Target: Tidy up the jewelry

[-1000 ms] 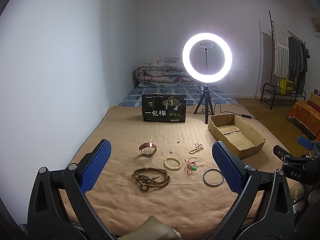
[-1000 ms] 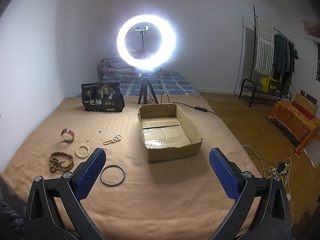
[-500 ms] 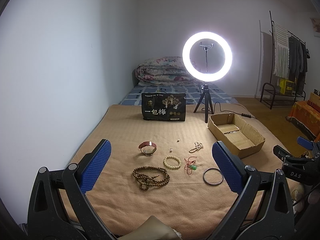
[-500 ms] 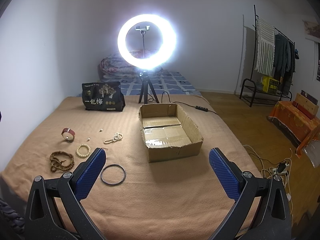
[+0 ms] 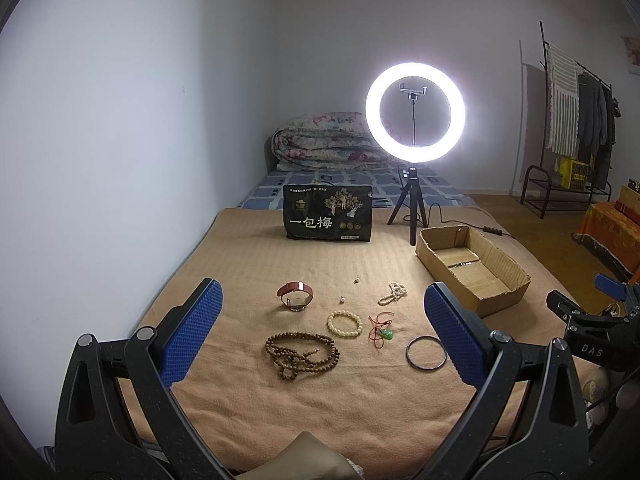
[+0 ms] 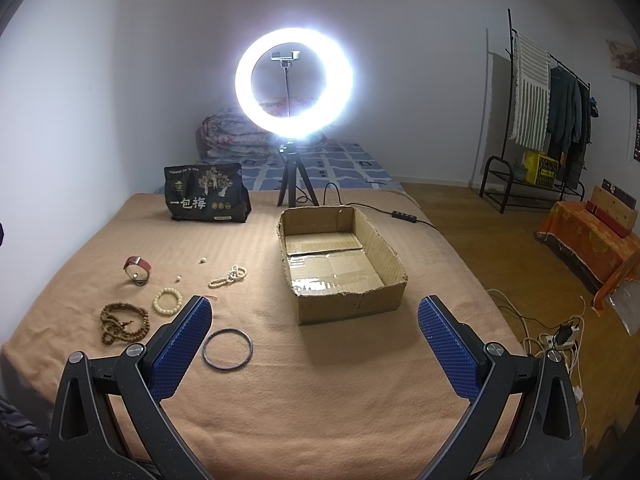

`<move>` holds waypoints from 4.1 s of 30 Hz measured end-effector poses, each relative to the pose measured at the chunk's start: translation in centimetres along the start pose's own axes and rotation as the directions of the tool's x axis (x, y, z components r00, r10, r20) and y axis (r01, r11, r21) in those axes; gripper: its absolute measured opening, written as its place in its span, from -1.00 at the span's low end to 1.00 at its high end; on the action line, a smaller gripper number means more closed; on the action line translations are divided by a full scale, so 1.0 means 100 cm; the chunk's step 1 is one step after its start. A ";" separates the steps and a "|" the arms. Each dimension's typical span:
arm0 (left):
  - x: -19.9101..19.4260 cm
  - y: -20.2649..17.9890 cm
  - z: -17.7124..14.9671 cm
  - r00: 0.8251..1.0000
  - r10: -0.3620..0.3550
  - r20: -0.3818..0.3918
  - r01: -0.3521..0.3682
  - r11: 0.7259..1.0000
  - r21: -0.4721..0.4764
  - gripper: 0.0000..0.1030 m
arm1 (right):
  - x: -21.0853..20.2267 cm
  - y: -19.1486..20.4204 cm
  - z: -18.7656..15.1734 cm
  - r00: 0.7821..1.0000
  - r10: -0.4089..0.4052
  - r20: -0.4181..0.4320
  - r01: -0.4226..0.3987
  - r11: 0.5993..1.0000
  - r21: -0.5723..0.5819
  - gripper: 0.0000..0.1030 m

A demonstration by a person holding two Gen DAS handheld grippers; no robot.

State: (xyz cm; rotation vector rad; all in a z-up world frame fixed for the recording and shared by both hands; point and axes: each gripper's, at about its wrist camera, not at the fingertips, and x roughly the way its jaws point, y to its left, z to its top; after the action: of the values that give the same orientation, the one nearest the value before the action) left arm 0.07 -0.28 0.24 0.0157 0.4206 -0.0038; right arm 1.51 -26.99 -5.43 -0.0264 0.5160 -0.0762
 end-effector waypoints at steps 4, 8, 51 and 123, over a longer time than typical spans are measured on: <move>0.000 0.001 -0.002 1.000 -0.001 -0.002 0.001 1.000 -0.002 0.99 | 0.000 0.000 0.000 1.000 -0.001 -0.001 0.001 1.000 0.000 0.99; 0.002 0.001 -0.004 1.000 0.000 -0.008 0.000 1.000 -0.003 0.99 | 0.000 0.000 0.000 1.000 -0.003 -0.001 0.003 1.000 -0.003 0.99; 0.188 0.068 -0.064 0.824 -0.154 -0.545 0.119 0.988 -0.099 0.92 | 0.150 0.052 -0.037 0.884 0.241 -0.400 -0.312 0.942 -0.122 0.99; 0.215 0.058 -0.005 0.885 -0.226 -0.407 0.124 0.957 -0.260 -0.80 | 0.168 0.110 -0.016 0.836 0.354 -0.419 -0.458 0.871 -0.178 0.40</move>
State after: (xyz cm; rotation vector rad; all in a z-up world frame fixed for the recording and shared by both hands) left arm 19.54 5.49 -8.97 -0.2540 0.8680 -0.1347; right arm 16.04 -17.36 -15.63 -0.1732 0.9055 0.4246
